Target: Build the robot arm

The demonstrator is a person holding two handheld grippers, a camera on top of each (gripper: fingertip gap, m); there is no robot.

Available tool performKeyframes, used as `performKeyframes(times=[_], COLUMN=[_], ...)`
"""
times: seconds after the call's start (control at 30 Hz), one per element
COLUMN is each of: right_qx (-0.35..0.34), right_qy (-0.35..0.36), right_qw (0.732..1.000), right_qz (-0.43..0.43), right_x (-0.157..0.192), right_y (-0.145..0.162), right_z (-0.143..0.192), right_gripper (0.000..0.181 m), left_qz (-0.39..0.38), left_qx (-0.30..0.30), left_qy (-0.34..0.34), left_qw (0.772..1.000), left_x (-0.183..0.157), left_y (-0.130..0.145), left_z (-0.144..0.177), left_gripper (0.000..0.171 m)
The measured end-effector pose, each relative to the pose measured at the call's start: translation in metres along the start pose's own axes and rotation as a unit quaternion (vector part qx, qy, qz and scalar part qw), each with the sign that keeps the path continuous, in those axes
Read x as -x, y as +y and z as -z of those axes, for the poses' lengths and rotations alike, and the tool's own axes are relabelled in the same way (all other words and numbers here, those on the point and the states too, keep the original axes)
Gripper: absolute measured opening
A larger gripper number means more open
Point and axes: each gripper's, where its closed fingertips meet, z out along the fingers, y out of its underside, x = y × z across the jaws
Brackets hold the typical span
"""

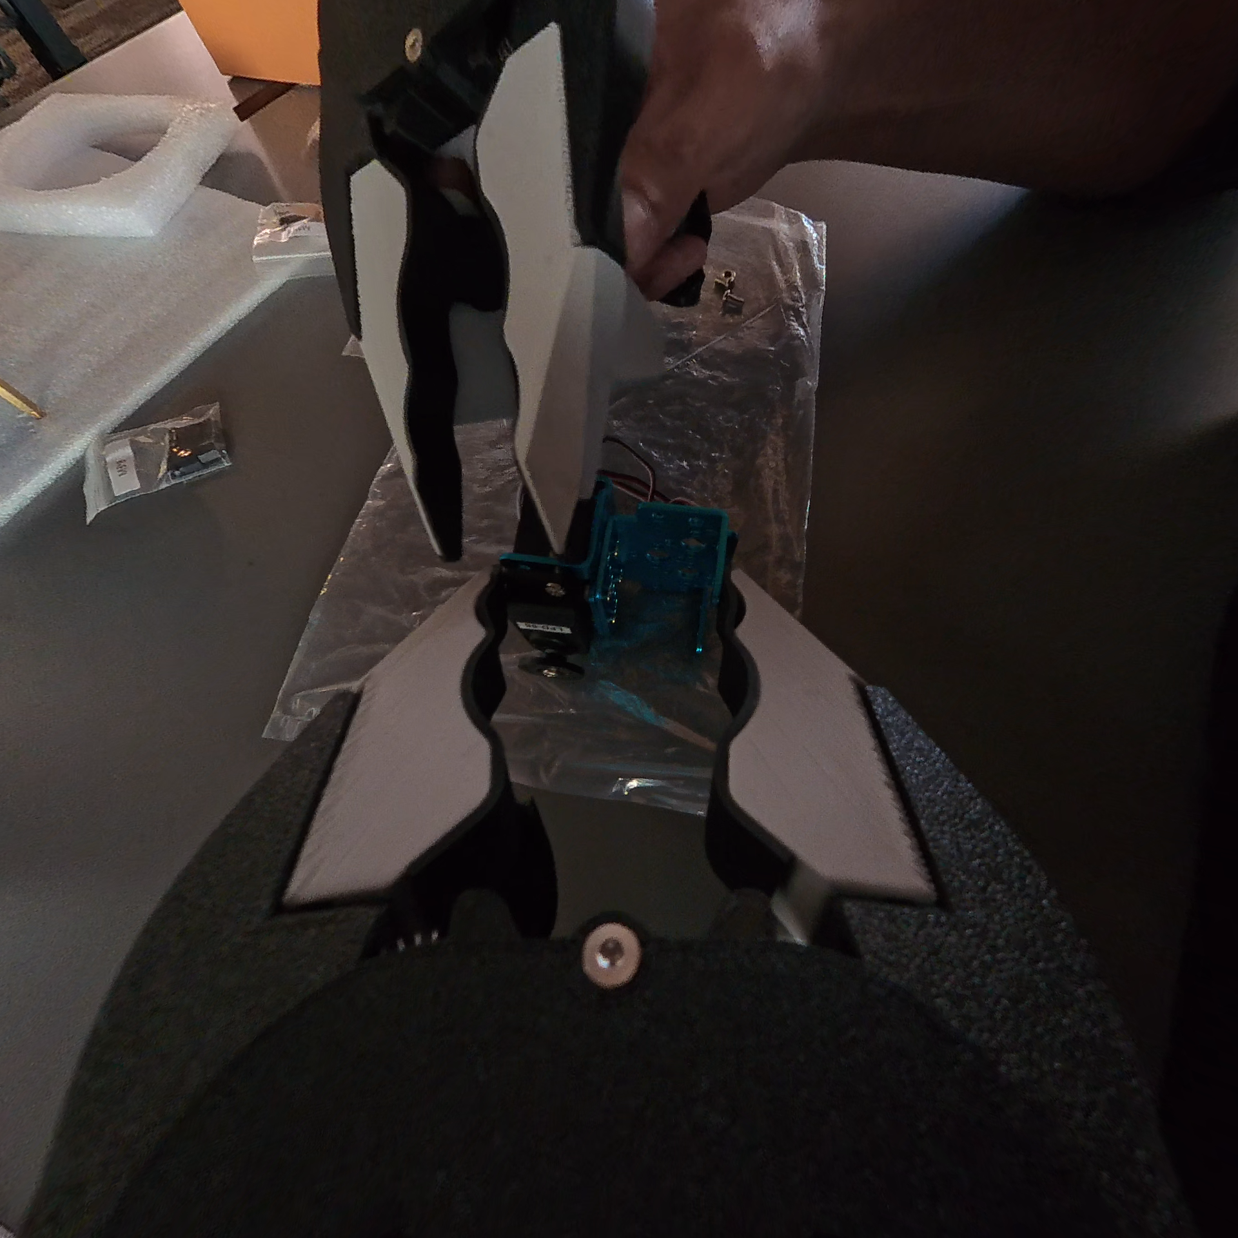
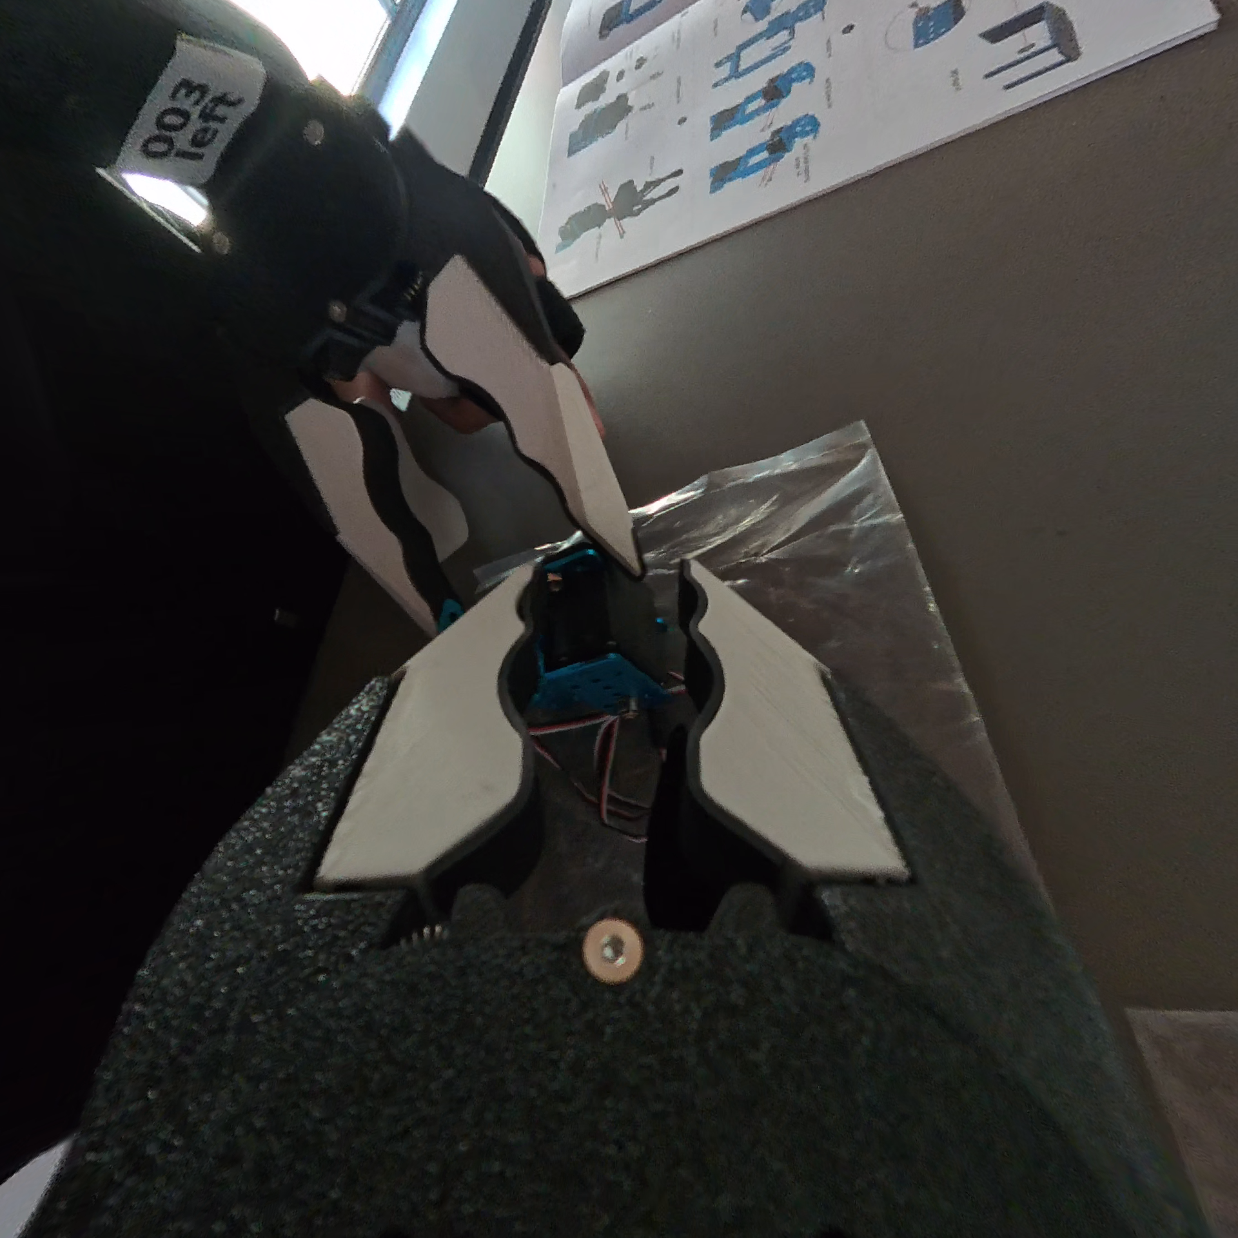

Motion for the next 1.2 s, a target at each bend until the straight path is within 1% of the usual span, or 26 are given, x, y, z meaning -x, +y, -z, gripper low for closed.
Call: performKeyframes(times=[0.07,0.17,0.23,0.3,0.33,0.37,0.47,0.5,0.57,0.63,0.67,0.73,0.8,0.87,0.9,0.93,1.0,1.03,1.1,1.13,1.17,1.2], right_qx=[-0.008,-0.011,0.008,-0.002,-0.006,-0.01,-0.004,0.006,-0.001,-0.009,-0.014,-0.021,0.001,0.0,-0.006,-0.011,-0.02,-0.015,0.013,0.006,0.006,-0.001], right_qy=[0.009,-0.009,-0.007,0.002,0.009,0.01,-0.023,-0.018,-0.011,0.007,0.005,-0.027,-0.015,-0.004,0.023,0.038,-0.008,-0.019,-0.011,-0.011,-0.005,0.007], right_qw=[1.0,1.0,1.0,1.0,1.0,1.0,1.0,1.0,1.0,1.0,1.0,0.999,1.0,1.0,1.0,0.999,1.0,1.0,1.0,1.0,1.0,1.0], right_qz=[-0.005,-0.003,0.005,-0.005,-0.006,-0.005,-0.01,-0.008,-0.011,-0.013,-0.011,-0.014,-0.005,-0.012,-0.011,-0.002,-0.008,-0.006,0.007,0.001,-0.003,-0.005], right_x=[-0.005,0.002,0.003,-0.003,-0.006,-0.007,0.003,0.002,-0.002,-0.009,-0.009,0.002,0.001,-0.005,-0.015,-0.02,-0.004,0.0,0.0,-0.001,-0.005,-0.009], right_y=[-0.002,-0.003,0.002,-0.001,-0.001,-0.002,0.0,0.003,0.001,-0.001,-0.002,-0.006,0.001,0.001,0.0,-0.001,-0.005,-0.004,0.005,0.002,0.002,0.0], right_z=[0.004,0.004,0.0,0.001,0.003,0.005,0.003,0.0,0.0,0.004,0.006,0.007,0.001,0.001,0.005,0.008,0.01,0.008,0.0,0.0,0.0,0.004], right_gripper=[0.034,0.038,0.042,0.038,0.033,0.034,0.041,0.041,0.043,0.036,0.037,0.043,0.043,0.045,0.032,0.032,0.045,0.049,0.053,0.047,0.049,0.041], left_qz=[0.0,0.0,-0.001,-0.001,0.0,0.0,0.0,-0.001,-0.001,-0.001,-0.001,0.0,-0.001,-0.001,-0.002,-0.002,-0.001,0.0,-0.001,-0.002,-0.001,-0.002], left_qx=[-0.001,-0.002,-0.001,-0.002,-0.004,-0.004,-0.005,-0.005,-0.005,-0.006,-0.006,-0.006,-0.005,-0.005,-0.006,-0.007,-0.008,-0.008,-0.009,-0.008,-0.008,-0.009], left_qy=[0.0,0.001,0.001,0.001,0.002,0.002,0.003,0.003,0.002,0.003,0.003,0.004,0.004,0.004,0.005,0.006,0.007,0.008,0.009,0.008,0.008,0.009], left_qw=[1.0,1.0,1.0,1.0,1.0,1.0,1.0,1.0,1.0,1.0,1.0,1.0,1.0,1.0,1.0,1.0,1.0,1.0,1.0,1.0,1.0,1.0], left_x=[0.0,-0.001,-0.001,-0.001,-0.001,-0.001,-0.001,-0.001,-0.001,-0.002,-0.002,-0.002,-0.002,-0.003,-0.003,-0.004,-0.004,-0.004,-0.004,-0.004,-0.004,-0.004], left_y=[0.0,0.0,0.0,0.0,0.0,0.0,-0.001,-0.001,0.0,-0.001,-0.001,-0.001,-0.001,-0.001,-0.001,-0.001,-0.001,-0.001,-0.002,-0.002,-0.001,-0.002], left_z=[0.0,0.0,0.0,0.0,0.0,0.0,0.0,0.0,0.0,0.001,0.001,0.001,0.0,0.001,0.001,0.0,0.0,0.0,0.0,0.0,0.0,0.0], left_gripper=[0.063,0.064,0.064,0.064,0.064,0.064,0.063,0.063,0.063,0.063,0.063,0.063,0.063,0.063,0.063,0.063,0.063,0.063,0.063,0.063,0.063,0.063])
